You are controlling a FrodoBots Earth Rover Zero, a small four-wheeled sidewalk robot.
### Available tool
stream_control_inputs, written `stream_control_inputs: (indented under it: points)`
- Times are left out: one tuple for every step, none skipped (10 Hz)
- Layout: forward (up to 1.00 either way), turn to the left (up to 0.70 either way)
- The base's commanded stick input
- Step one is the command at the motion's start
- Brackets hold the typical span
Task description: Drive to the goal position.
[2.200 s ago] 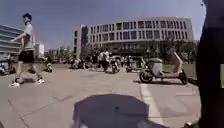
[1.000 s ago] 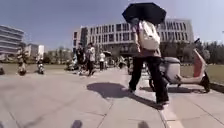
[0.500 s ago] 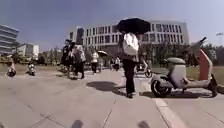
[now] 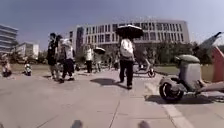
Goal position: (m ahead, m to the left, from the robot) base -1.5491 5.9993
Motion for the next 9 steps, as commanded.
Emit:
stream_control_inputs:
  points:
    - [0.70, 0.00]
    - [0.70, 0.00]
    - [0.70, 0.00]
    - [0.70, 0.00]
    - [0.70, -0.01]
    - [0.70, -0.07]
    - [0.70, -0.17]
    - [0.70, -0.35]
    - [0.70, -0.28]
